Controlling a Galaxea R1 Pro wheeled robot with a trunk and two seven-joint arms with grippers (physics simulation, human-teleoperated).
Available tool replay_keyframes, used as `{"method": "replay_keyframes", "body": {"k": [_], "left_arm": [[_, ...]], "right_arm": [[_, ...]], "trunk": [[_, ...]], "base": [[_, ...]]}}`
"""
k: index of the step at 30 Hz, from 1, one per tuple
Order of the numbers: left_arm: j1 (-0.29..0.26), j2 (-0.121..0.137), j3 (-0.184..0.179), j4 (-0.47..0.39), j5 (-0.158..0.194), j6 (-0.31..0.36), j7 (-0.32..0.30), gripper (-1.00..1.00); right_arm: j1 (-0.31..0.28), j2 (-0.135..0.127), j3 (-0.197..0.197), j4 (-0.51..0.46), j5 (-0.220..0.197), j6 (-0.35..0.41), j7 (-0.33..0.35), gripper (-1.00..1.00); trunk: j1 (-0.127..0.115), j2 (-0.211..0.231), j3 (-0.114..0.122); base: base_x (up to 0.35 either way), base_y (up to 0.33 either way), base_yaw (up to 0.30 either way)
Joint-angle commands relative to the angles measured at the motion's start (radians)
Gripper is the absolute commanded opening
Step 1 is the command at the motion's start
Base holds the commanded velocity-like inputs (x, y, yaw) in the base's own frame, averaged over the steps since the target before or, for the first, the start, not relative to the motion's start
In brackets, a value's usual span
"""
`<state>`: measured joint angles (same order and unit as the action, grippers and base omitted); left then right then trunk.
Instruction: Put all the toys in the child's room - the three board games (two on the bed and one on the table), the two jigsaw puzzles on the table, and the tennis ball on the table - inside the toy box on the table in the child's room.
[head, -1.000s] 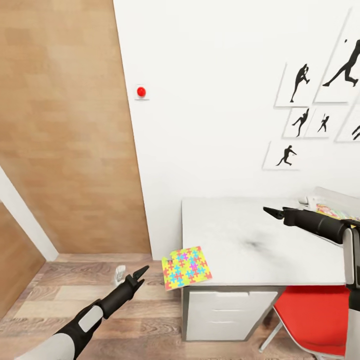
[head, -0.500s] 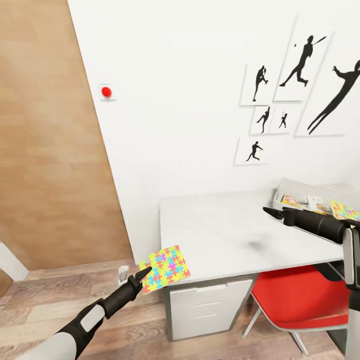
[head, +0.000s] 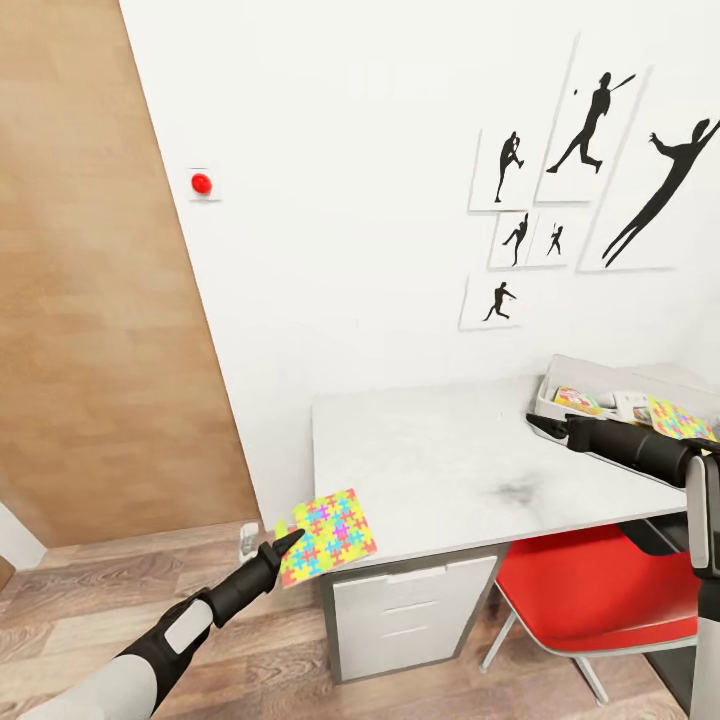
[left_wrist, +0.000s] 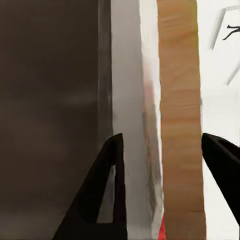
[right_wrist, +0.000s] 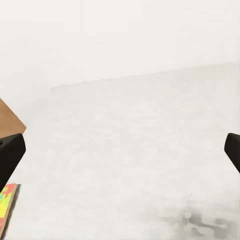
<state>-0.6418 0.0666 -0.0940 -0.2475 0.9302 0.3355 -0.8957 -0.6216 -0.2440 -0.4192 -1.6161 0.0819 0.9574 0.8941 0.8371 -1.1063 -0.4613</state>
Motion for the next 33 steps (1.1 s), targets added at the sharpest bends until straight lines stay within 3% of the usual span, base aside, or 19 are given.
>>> {"method": "replay_keyframes", "body": {"k": [1,7,10,18,20,21,22,26,27,30,32,33], "left_arm": [[-0.001,0.001,-0.012,0.0,0.007,0.002,-0.005,-1.0],[-0.002,0.005,-0.011,-0.009,0.006,0.002,-0.072,-1.0],[0.006,0.01,-0.012,-0.054,0.007,0.003,-0.117,-1.0],[0.022,0.011,-0.013,-0.144,0.007,0.026,-0.135,-1.0],[0.051,0.015,-0.014,-0.21,0.006,0.034,-0.135,-1.0],[0.079,0.018,-0.013,-0.262,0.005,0.037,-0.13,-1.0],[0.09,0.02,-0.012,-0.281,0.005,0.04,-0.126,-1.0],[0.162,0.036,-0.011,-0.476,0.005,0.116,-0.036,-1.0],[0.194,0.038,-0.012,-0.585,0.005,0.161,0.048,-1.0],[0.244,0.038,-0.011,-0.764,0.006,0.209,0.199,-1.0],[0.255,0.035,-0.011,-0.823,0.007,0.227,0.252,-1.0],[0.262,0.025,-0.011,-0.885,0.009,0.275,0.34,-1.0]], "right_arm": [[-0.001,0.0,-0.002,-0.001,0.009,0.004,0.009,1.0],[-0.001,0.0,-0.003,-0.001,0.009,0.004,0.009,1.0],[-0.001,0.0,-0.002,-0.001,0.009,0.004,0.009,1.0],[-0.001,-0.001,-0.003,-0.001,0.009,0.004,0.009,1.0],[-0.001,-0.031,-0.003,-0.001,0.009,0.004,0.01,1.0],[0.001,-0.059,-0.003,-0.001,0.009,0.004,0.017,1.0],[0.001,-0.067,-0.003,-0.001,0.009,0.004,0.025,1.0],[0.004,-0.099,-0.045,-0.001,0.009,-0.002,0.112,1.0],[0.006,-0.103,-0.064,-0.001,0.009,-0.009,0.132,1.0],[0.004,-0.107,-0.079,0.0,0.009,-0.036,0.141,1.0],[0.002,-0.107,-0.085,0.0,0.01,-0.042,0.142,1.0],[0.0,-0.106,-0.11,0.0,0.009,-0.047,0.143,1.0]], "trunk": [[0.0,-0.001,-0.001],[0.0,-0.001,-0.001],[0.0,-0.001,-0.001],[0.0,-0.001,-0.001],[0.0,-0.001,-0.001],[0.0,-0.001,-0.001],[0.0,-0.001,-0.001],[0.0,-0.001,-0.001],[0.0,-0.001,-0.001],[0.0,-0.001,-0.001],[0.0,-0.001,-0.001],[0.0,-0.001,-0.001]], "base": [[0.0,0.0,0.0],[0.0,0.0,0.0],[0.0,0.0,0.0],[0.0,0.0,0.0],[0.0,0.0,0.0],[0.0,0.0,0.0],[0.0,0.0,0.0],[0.0,0.0,0.0],[0.0,0.0,0.0],[0.0,0.0,0.0],[0.0,0.0,0.0],[0.0,0.0,-0.013]]}}
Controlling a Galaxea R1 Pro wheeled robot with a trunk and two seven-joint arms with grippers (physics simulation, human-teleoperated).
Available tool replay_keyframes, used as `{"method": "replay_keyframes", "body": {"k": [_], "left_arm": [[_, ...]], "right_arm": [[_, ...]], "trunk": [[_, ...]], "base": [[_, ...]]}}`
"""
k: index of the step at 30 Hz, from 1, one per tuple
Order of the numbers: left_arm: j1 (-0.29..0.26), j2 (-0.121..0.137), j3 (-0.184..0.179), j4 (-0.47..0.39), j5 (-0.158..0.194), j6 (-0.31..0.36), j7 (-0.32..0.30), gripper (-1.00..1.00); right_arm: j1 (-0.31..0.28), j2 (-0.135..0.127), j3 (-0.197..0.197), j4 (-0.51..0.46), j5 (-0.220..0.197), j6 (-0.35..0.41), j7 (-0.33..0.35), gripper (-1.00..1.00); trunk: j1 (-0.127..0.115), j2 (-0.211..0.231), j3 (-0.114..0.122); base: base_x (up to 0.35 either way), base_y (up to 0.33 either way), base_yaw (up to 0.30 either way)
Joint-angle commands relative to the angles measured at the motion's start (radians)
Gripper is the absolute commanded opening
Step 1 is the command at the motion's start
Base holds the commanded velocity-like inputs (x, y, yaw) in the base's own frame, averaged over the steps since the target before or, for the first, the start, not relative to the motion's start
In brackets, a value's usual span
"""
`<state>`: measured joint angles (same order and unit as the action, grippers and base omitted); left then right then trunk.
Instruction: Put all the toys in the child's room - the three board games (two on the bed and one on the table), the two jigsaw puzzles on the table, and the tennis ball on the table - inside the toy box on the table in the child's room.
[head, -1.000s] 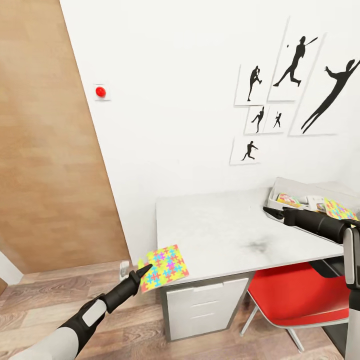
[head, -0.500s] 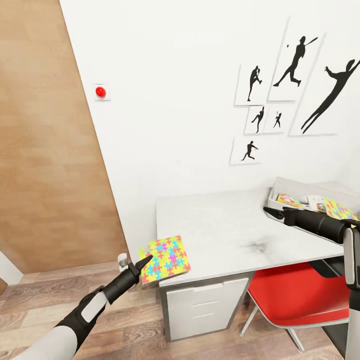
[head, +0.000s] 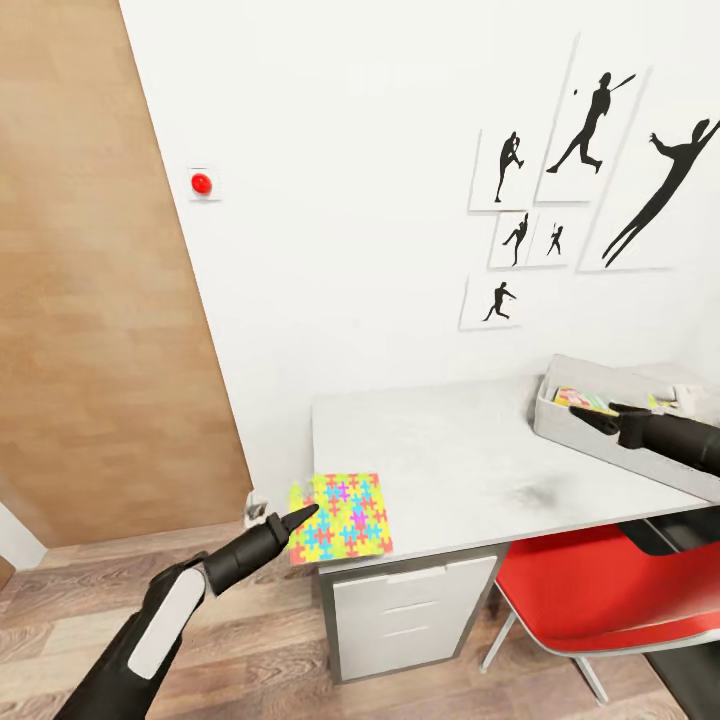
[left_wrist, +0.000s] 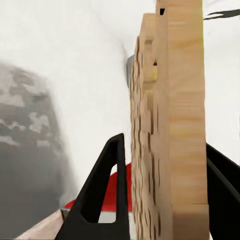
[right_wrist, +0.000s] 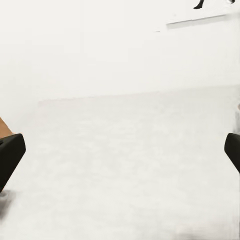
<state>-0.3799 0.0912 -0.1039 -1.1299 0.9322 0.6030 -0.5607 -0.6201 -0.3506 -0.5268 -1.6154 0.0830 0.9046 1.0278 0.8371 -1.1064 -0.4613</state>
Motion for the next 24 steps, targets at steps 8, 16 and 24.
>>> {"method": "replay_keyframes", "body": {"k": [8,16,24], "left_arm": [[-0.176,-0.18,-0.005,-0.157,0.013,0.162,0.375,-1.0],[-0.309,-0.229,-0.081,-0.273,0.124,0.239,0.455,-1.0],[-0.429,-0.235,-0.169,-0.309,0.256,0.239,0.616,-1.0]], "right_arm": [[-0.03,-0.033,-0.079,-0.001,0.009,0.041,0.009,1.0],[-0.03,-0.089,-0.105,-0.001,0.008,0.086,0.011,1.0],[-0.032,-0.091,-0.114,-0.001,0.008,0.086,0.013,1.0]], "trunk": [[0.0,-0.001,-0.001],[0.0,-0.001,-0.001],[0.0,-0.001,-0.001]], "base": [[0.0,0.0,-0.23],[0.0,0.0,-0.294],[0.171,0.0,-0.294]]}}
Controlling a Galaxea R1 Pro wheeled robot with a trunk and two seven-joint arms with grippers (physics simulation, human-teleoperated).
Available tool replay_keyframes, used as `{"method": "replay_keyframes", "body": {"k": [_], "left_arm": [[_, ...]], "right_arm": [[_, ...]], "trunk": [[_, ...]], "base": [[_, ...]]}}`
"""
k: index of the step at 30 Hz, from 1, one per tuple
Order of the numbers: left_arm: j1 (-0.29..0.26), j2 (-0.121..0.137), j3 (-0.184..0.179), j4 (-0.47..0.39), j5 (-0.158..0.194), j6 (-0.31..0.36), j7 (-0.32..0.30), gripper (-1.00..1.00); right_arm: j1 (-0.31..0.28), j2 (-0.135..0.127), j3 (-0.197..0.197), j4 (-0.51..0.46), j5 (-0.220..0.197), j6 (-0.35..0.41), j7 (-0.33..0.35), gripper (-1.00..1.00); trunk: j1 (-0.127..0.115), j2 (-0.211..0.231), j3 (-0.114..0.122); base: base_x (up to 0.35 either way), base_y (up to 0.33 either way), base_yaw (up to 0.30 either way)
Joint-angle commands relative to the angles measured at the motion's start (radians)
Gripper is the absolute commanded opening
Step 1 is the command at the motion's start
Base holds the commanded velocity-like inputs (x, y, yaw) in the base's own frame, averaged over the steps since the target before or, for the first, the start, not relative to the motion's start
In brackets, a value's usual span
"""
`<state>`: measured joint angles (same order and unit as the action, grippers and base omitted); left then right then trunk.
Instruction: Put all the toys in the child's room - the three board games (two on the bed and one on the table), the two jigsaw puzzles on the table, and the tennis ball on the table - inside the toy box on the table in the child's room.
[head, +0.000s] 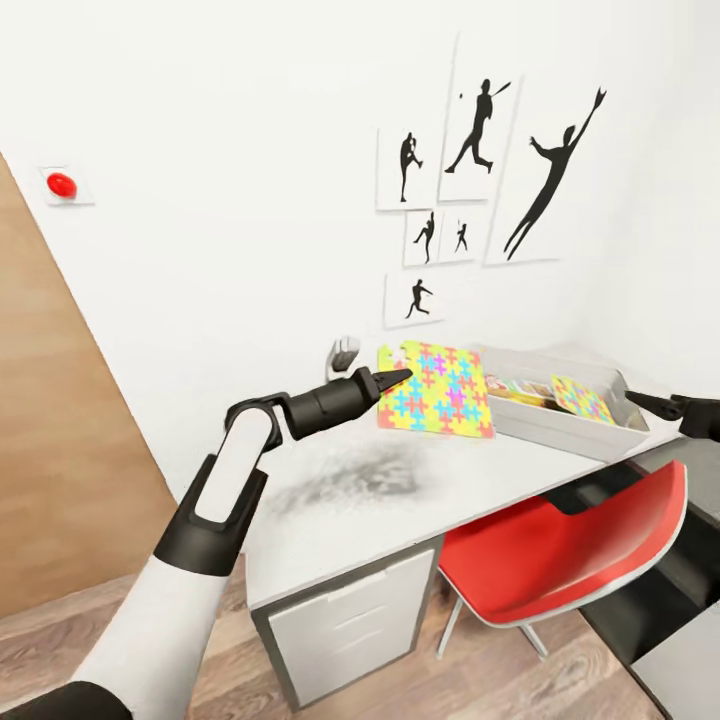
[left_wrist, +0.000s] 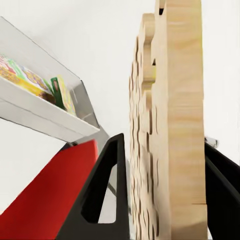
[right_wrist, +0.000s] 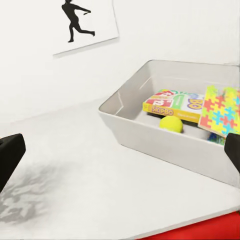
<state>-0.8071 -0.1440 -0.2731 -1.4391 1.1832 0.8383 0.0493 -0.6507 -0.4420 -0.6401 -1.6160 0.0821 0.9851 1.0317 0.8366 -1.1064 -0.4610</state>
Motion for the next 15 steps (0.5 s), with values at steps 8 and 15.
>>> {"method": "replay_keyframes", "body": {"k": [8,15], "left_arm": [[-0.08,-0.002,-0.074,0.134,0.116,-0.043,0.062,-1.0],[-0.096,-0.008,-0.14,0.157,0.126,-0.104,0.065,-1.0]], "right_arm": [[-0.001,-0.009,-0.011,-0.001,0.008,0.007,0.013,1.0],[0.001,-0.01,-0.012,0.0,0.009,0.003,0.012,1.0]], "trunk": [[0.001,-0.001,-0.001],[0.001,-0.001,-0.001]], "base": [[0.334,0.0,-0.294],[0.278,-0.061,-0.182]]}}
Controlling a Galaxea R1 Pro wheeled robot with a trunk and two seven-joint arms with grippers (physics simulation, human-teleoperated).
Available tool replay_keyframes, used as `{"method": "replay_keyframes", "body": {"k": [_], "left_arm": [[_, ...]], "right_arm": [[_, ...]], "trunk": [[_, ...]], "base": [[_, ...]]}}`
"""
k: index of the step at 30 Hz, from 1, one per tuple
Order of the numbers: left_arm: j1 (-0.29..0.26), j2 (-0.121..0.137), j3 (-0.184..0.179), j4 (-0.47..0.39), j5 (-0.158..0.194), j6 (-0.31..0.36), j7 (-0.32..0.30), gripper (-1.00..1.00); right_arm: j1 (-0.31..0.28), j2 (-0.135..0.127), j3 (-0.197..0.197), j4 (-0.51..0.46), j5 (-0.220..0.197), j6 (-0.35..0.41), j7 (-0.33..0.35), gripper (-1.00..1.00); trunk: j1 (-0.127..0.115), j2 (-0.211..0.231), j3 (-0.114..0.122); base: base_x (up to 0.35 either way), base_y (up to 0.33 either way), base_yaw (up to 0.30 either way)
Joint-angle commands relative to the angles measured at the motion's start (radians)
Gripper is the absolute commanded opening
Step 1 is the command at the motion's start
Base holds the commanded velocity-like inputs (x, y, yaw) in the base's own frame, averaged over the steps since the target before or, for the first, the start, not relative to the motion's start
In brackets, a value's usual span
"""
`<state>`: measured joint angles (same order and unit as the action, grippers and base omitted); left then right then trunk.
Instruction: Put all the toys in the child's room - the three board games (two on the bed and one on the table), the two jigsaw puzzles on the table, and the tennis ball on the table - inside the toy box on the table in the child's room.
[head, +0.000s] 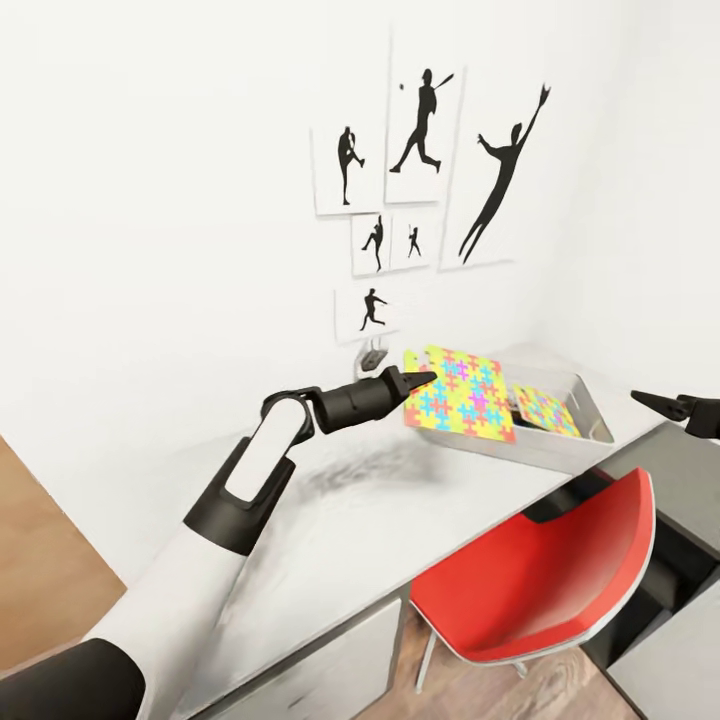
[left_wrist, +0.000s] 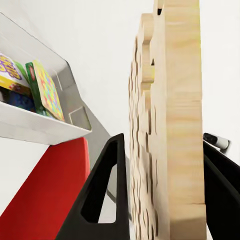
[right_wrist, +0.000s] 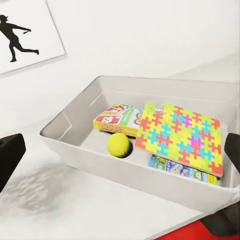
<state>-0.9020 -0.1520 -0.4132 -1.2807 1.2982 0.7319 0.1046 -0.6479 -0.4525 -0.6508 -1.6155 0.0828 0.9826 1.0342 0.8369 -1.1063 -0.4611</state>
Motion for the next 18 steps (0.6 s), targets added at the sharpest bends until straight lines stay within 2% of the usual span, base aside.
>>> {"method": "replay_keyframes", "body": {"k": [1,3,10,18], "left_arm": [[-0.001,0.0,-0.002,-0.002,0.012,0.001,0.01,-1.0],[-0.002,0.0,-0.005,-0.004,0.013,-0.001,0.01,-1.0],[-0.006,0.002,-0.006,-0.013,0.014,0.004,0.01,-1.0],[-0.006,0.007,-0.006,-0.034,0.015,0.009,0.009,-1.0]], "right_arm": [[-0.001,0.0,-0.001,-0.001,0.009,0.005,0.01,1.0],[0.0,0.0,-0.001,0.0,0.009,0.005,0.011,1.0],[0.002,0.001,0.0,-0.001,0.008,0.008,0.014,1.0],[0.002,0.001,0.0,-0.001,0.008,0.008,0.015,1.0]], "trunk": [[0.0,-0.001,-0.001],[0.0,-0.001,-0.001],[0.0,-0.001,-0.001],[0.0,-0.001,-0.001]], "base": [[0.067,-0.029,-0.026],[0.047,-0.043,-0.017],[0.101,-0.284,0.003],[0.114,-0.319,0.191]]}}
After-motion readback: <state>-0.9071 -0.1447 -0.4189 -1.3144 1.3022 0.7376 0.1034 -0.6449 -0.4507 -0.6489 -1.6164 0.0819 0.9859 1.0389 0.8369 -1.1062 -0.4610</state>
